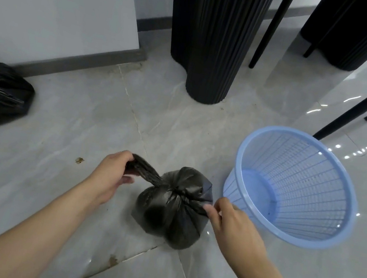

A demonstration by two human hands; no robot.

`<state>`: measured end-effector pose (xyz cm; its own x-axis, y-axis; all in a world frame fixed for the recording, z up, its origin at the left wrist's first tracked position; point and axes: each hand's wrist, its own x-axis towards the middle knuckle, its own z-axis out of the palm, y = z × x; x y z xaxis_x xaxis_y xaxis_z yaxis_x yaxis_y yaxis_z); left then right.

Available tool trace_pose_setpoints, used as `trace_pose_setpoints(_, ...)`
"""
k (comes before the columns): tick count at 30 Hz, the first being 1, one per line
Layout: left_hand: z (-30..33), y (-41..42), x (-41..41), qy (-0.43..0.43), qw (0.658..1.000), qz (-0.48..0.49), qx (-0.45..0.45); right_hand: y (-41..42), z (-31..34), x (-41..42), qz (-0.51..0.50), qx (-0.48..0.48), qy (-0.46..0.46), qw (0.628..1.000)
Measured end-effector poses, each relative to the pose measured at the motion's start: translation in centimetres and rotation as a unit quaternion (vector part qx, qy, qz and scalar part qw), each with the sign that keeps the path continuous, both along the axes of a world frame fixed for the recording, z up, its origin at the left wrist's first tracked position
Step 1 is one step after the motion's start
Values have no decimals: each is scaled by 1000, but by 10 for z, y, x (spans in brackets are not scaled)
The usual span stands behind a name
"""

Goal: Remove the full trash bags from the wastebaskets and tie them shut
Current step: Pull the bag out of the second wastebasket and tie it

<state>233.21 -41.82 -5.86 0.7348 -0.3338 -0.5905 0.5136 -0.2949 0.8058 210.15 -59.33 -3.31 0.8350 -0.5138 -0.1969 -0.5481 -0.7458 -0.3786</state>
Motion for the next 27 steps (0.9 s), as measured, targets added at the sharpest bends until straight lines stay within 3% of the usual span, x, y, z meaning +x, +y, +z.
trace_pose_setpoints(2, 8, -11, -6, 111, 981, 34, -157, 2, -2, 2, 14, 19, 23, 999)
trace_pose_setpoints(4, 19, -22, -10, 201, 948, 49, -242, 7, -4, 6, 41, 21, 51, 998)
trace_pose_setpoints(9, 31, -42, -22, 226, 943, -4, -245, 20, -7, 21, 99, -7, 68, 993)
trace_pose_setpoints(15, 30, -50, -35, 224, 926, -38, -302, 22, -5, 33, 28, 61, 113, 991)
trace_pose_setpoints(21, 40, -54, -30, 224, 925, 13, -306, 22, 9, 38, 44, 53, 118, 991)
trace_pose_setpoints(24, 42, -56, -31, 223, 922, 40, -315, 23, 15, 40, -4, 162, 96, 982)
trace_pose_setpoints(27, 42, -56, -35, 230, 915, 56, -327, 25, 16, 43, -89, 333, 38, 938)
